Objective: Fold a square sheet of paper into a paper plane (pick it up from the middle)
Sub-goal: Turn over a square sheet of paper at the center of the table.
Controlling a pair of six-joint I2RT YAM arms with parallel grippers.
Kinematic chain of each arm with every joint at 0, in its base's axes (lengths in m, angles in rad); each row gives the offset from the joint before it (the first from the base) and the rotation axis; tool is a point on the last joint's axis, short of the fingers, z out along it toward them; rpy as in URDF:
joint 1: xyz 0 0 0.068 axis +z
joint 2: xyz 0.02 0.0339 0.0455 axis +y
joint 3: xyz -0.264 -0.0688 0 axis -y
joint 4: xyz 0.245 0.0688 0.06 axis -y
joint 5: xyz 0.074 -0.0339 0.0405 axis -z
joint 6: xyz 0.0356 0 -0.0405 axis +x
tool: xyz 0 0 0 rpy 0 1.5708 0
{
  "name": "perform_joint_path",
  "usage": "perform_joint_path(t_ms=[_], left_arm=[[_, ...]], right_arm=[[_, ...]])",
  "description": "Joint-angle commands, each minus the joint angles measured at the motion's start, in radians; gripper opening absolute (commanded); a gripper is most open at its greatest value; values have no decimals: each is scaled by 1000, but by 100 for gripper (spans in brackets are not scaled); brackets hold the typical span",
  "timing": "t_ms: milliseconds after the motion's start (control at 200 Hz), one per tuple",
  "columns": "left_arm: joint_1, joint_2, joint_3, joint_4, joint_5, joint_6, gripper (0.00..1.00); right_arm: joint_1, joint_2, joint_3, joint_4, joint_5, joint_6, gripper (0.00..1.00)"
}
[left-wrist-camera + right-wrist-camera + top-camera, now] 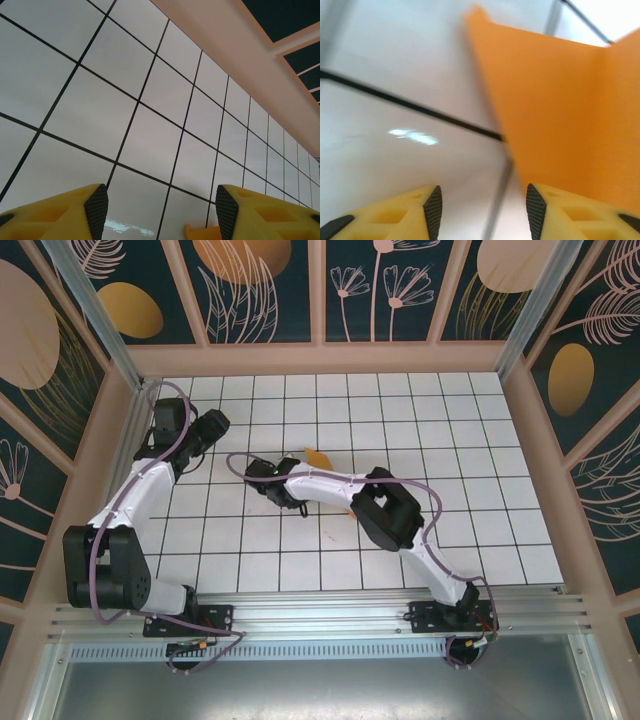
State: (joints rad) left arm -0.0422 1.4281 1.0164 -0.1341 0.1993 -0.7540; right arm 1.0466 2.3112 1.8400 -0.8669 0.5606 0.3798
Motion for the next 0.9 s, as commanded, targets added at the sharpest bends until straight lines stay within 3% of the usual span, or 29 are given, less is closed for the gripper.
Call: perform_joint_path(t_ms=[0,80,215,300,415,641,896], left_arm=[[13,19,47,-39,-26,16,61],[15,19,51,-42,-41,8,62],[16,13,35,-45,-46,4,63],[16,-7,-4,-25,-32,2,65],[16,-43,-97,36,28,-2,70],[13,-46,-226,124,154,-29,73],[-8,-33,-305,184,240,-45,75]], right_arm=[[57,-145,-23,168,-288,-56,54],[59,-212,-62,240,-386,-58,55],[25,-334,-159,331,-439,-16,54],[-47,-435,-281,405,-479,18,54],[-205,-523,-447,486,-638,-10,56],[-456,-486,-553,555,-825,-144,56],[-553,-375,-546,635,-1100,-221,56]])
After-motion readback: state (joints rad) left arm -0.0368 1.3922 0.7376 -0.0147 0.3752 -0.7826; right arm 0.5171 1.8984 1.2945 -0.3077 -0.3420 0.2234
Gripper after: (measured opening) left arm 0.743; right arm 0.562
